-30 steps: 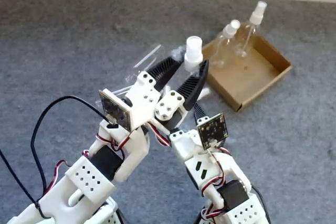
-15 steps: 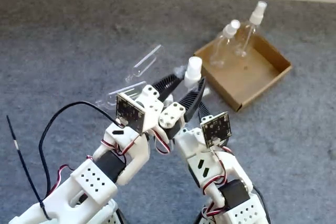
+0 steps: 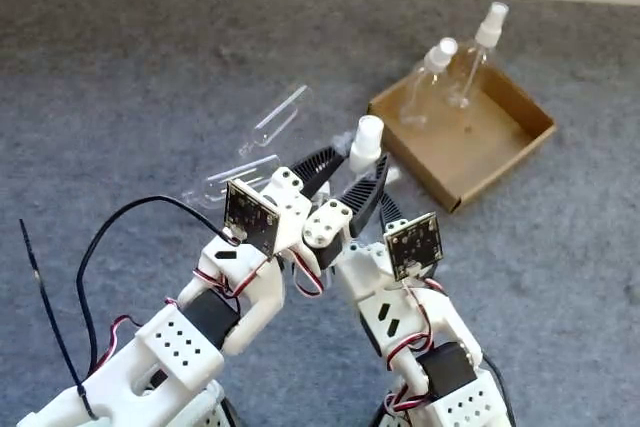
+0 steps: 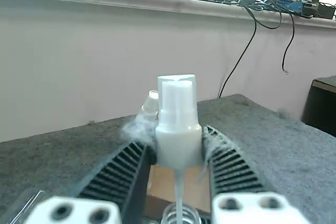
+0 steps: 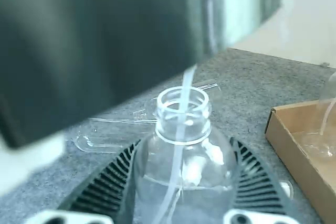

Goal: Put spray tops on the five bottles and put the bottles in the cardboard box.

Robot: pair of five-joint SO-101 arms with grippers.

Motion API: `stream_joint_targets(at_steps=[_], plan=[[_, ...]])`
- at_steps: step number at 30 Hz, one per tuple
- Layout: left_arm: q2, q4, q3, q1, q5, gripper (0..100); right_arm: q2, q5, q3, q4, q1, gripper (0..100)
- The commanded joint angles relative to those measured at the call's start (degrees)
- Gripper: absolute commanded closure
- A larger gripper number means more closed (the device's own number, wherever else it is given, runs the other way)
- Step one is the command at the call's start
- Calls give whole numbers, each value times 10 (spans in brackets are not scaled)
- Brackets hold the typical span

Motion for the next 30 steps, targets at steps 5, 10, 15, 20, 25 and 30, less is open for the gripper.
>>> stream_joint_targets(at_steps=[5, 10, 15, 20, 25, 30], plan=[[-13, -10, 22, 8, -60, 992, -8, -5, 98, 0, 29, 828], [-13, -10, 27, 4, -86, 986, -8, -5, 98, 0, 29, 828], [-13, -9, 43, 8, -84, 862, -8, -5, 98, 0, 29, 828], [-13, -11, 58, 3, -84, 839, -8, -5, 98, 0, 29, 828], [-15, -13, 53, 4, -84, 835, -8, -5, 98, 0, 29, 828], [-80, -1, 44, 3, -85, 835, -8, -5, 98, 1, 29, 828]])
